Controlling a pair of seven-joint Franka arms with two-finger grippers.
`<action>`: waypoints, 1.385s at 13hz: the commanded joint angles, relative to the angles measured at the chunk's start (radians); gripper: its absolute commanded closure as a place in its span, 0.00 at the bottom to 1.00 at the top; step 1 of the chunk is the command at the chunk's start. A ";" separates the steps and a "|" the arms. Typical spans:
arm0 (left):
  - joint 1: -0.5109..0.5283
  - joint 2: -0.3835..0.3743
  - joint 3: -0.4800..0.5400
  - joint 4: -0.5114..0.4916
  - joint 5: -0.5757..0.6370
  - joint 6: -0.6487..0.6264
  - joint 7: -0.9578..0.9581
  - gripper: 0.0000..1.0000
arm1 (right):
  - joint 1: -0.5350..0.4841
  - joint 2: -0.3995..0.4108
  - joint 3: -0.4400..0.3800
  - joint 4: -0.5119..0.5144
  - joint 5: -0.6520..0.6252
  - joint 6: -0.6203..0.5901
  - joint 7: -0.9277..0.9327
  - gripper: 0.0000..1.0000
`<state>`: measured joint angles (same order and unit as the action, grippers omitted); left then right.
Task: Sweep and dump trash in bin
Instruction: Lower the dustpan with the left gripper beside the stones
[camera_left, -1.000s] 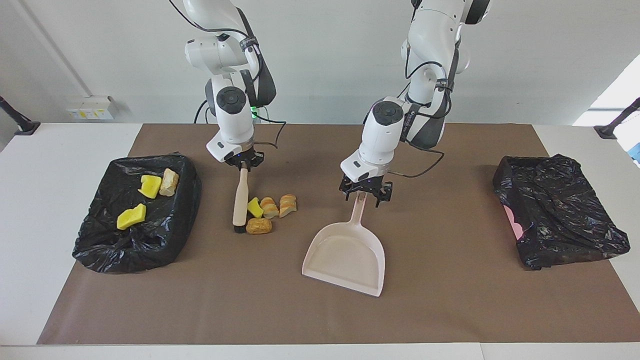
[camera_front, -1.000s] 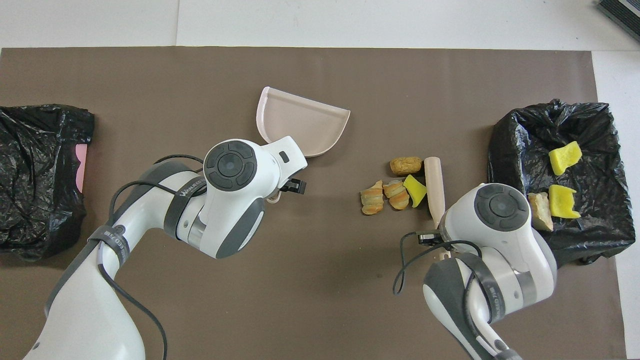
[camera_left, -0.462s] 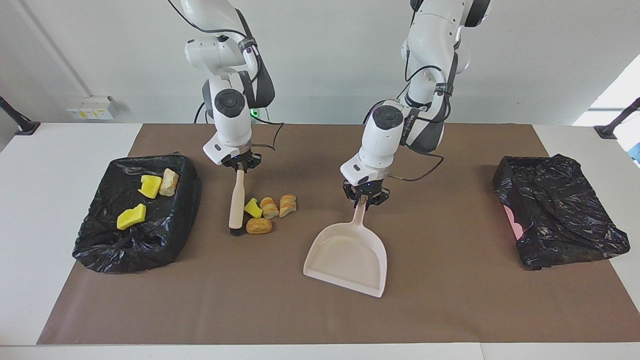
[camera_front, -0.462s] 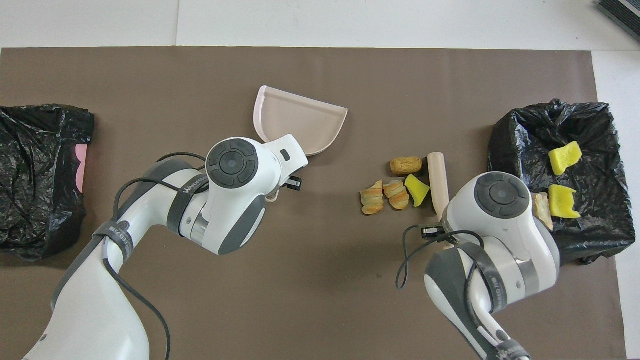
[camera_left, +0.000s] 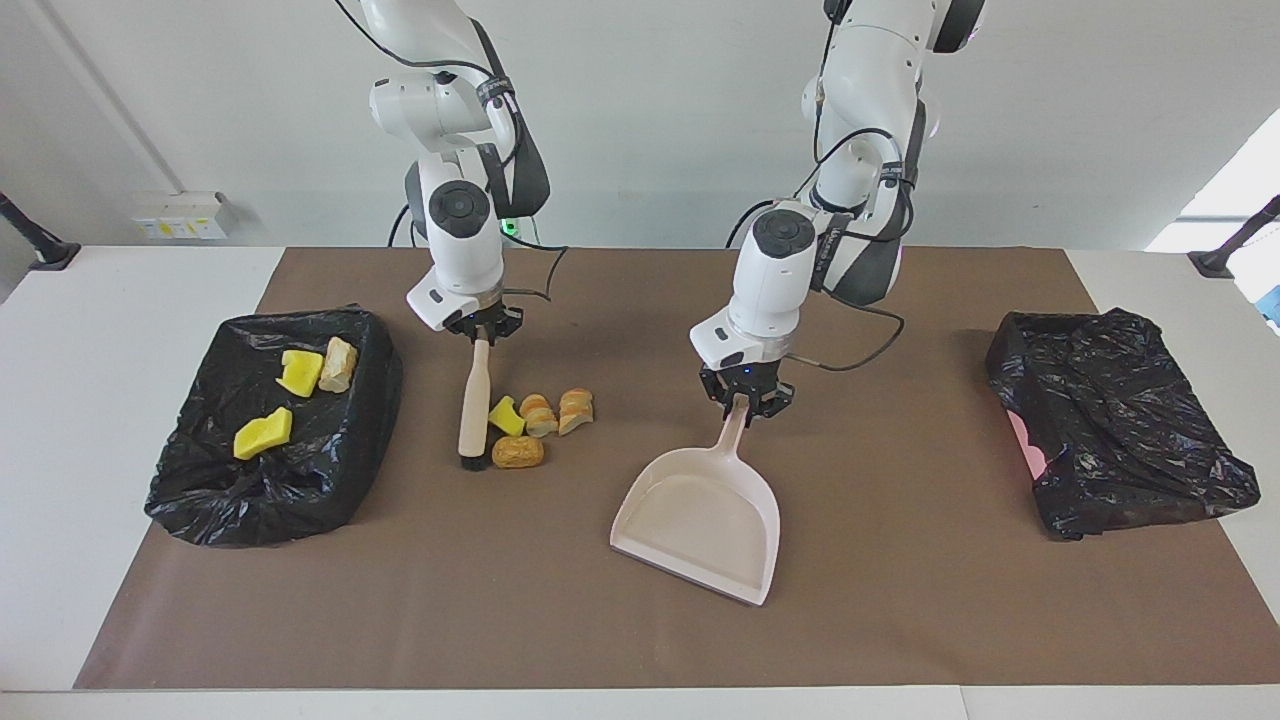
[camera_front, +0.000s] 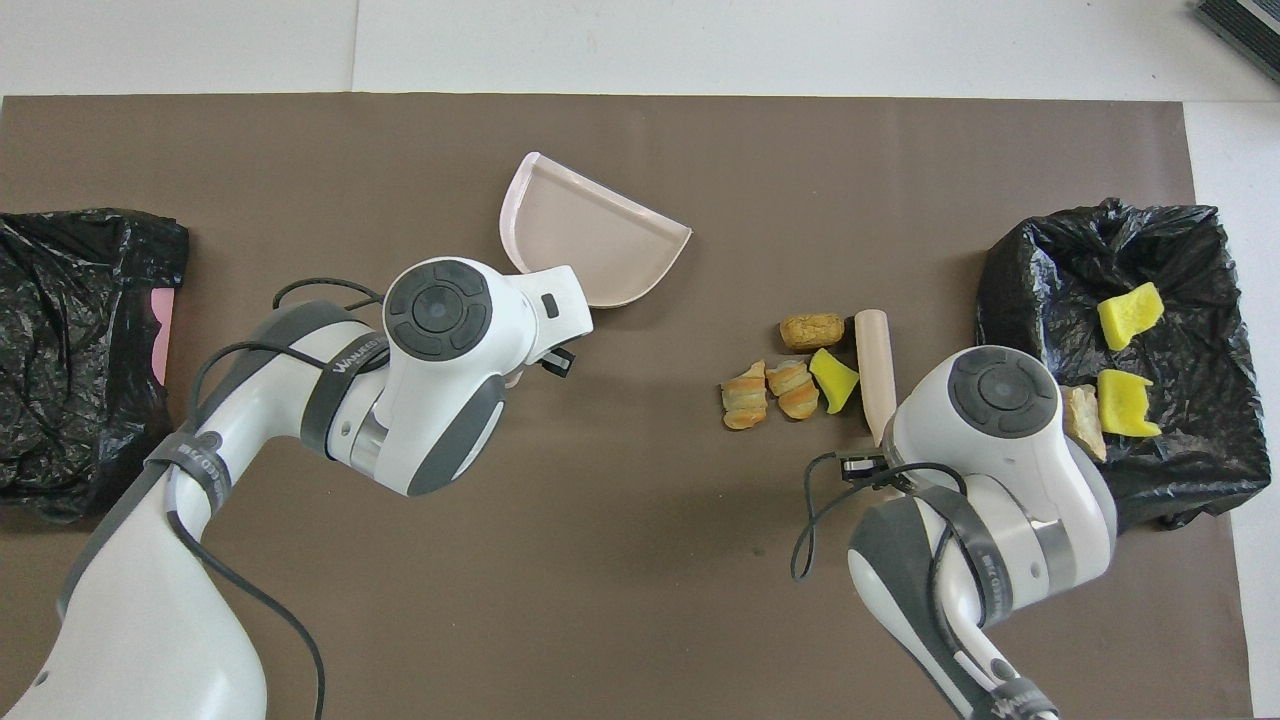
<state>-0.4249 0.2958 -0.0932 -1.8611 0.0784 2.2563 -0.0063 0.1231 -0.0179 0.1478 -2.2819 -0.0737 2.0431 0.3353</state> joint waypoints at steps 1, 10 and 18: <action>0.060 -0.069 -0.005 -0.006 0.017 -0.145 0.255 1.00 | -0.013 -0.020 0.007 -0.022 0.049 0.000 0.017 1.00; 0.098 -0.219 -0.011 -0.179 0.012 -0.220 0.879 1.00 | 0.029 -0.011 0.009 -0.022 0.109 0.066 0.063 1.00; 0.061 -0.219 -0.011 -0.262 0.011 -0.092 0.847 1.00 | 0.144 0.045 0.010 0.039 0.178 0.089 0.217 1.00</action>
<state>-0.3486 0.1154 -0.1139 -2.0656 0.0817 2.1426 0.8465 0.2561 -0.0019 0.1552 -2.2766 0.0723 2.1169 0.5259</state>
